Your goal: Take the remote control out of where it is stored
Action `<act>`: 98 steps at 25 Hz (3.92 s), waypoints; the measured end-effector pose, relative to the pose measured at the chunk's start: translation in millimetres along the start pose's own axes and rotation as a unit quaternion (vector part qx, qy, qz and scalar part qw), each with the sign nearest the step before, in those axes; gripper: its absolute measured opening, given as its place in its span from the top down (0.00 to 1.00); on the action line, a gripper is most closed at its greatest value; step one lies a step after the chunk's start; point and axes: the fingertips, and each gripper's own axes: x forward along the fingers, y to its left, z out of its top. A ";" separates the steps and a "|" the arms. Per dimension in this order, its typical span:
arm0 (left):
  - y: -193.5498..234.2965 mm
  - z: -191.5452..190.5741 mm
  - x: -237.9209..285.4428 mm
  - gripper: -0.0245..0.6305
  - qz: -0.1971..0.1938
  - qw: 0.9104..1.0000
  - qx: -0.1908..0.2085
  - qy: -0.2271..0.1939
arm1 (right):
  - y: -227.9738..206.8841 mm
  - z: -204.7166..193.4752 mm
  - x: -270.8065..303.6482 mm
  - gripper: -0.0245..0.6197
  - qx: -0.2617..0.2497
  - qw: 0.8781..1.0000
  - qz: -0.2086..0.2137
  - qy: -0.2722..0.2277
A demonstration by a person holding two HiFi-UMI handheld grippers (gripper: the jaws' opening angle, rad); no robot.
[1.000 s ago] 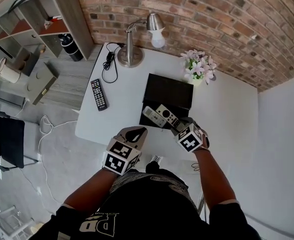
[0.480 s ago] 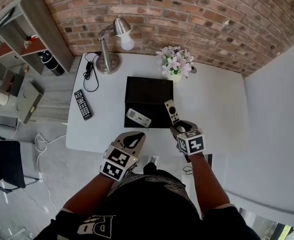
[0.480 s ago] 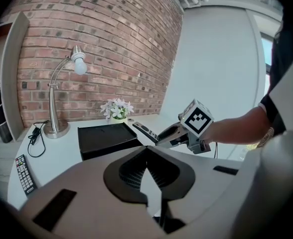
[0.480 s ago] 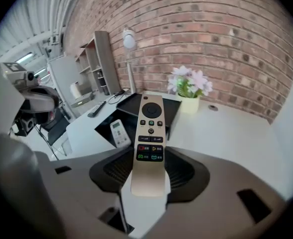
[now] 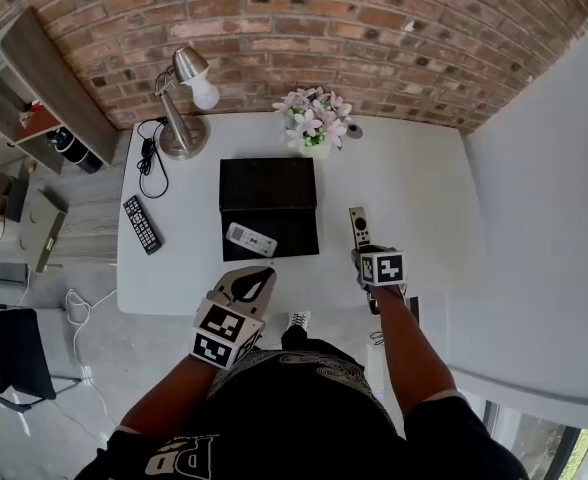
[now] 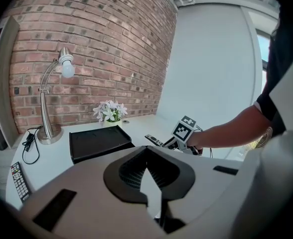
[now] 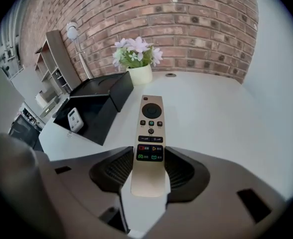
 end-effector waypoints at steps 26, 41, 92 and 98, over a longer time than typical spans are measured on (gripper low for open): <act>12.5 6.2 -9.6 0.95 0.017 0.999 -0.027 -0.010 | -20.7 -2.8 23.1 0.66 0.030 0.998 -0.035 0.030; 28.8 16.4 -27.9 0.95 0.029 0.998 -0.037 -0.036 | 63.5 53.2 -65.1 0.69 0.013 0.988 0.060 -0.140; 90.6 -48.6 -91.3 0.95 0.132 0.986 -0.096 -0.018 | 281.6 65.6 63.4 0.63 -0.437 0.880 0.182 0.038; 92.5 -52.9 -94.9 0.95 0.139 0.984 -0.106 -0.016 | 290.4 68.0 77.5 0.61 -0.456 0.871 0.172 0.067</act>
